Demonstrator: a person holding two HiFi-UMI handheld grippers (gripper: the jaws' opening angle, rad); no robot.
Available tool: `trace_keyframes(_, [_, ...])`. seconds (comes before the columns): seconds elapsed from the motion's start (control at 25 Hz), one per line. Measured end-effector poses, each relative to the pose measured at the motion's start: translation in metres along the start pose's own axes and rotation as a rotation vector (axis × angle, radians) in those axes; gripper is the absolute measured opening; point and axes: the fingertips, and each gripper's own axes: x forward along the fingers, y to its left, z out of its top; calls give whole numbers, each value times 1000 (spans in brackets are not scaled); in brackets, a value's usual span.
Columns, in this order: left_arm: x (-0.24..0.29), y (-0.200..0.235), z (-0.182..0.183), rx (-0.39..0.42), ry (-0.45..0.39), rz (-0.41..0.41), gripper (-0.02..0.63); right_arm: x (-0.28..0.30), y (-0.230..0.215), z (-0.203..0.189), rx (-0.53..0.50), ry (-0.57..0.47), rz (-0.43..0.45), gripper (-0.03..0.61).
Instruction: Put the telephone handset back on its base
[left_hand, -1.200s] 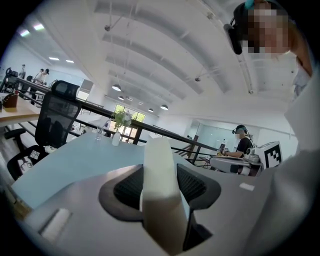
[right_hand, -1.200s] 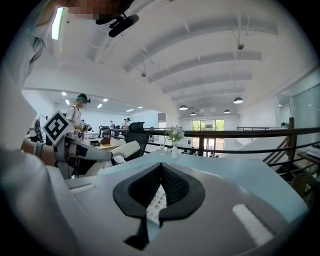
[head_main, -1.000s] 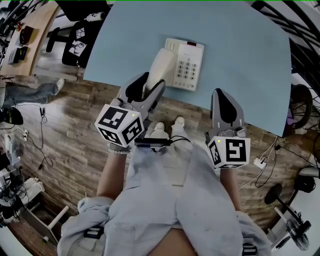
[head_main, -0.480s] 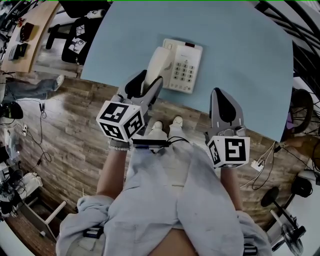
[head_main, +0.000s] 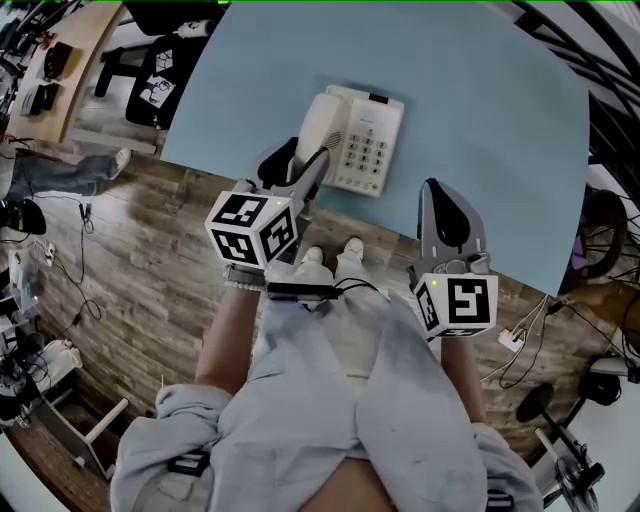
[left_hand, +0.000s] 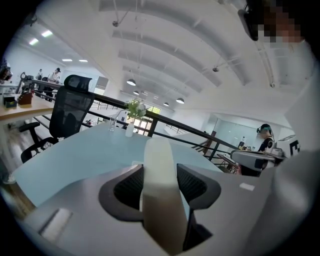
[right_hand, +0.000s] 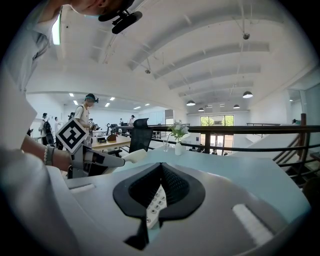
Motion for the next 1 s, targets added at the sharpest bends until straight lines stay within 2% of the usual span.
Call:
trace_keyframes(0.2, [13, 2, -4, -2, 12, 21, 207, 0, -8, 0, 10, -5, -8, 5])
trace_keyframes(0.64, [42, 14, -20, -58, 50, 74, 207, 4, -16, -6, 17, 13, -9, 5])
trace_keyframes(1.0, [61, 26, -32, -37, 80, 129, 207, 3, -26, -14, 25, 33, -23, 5])
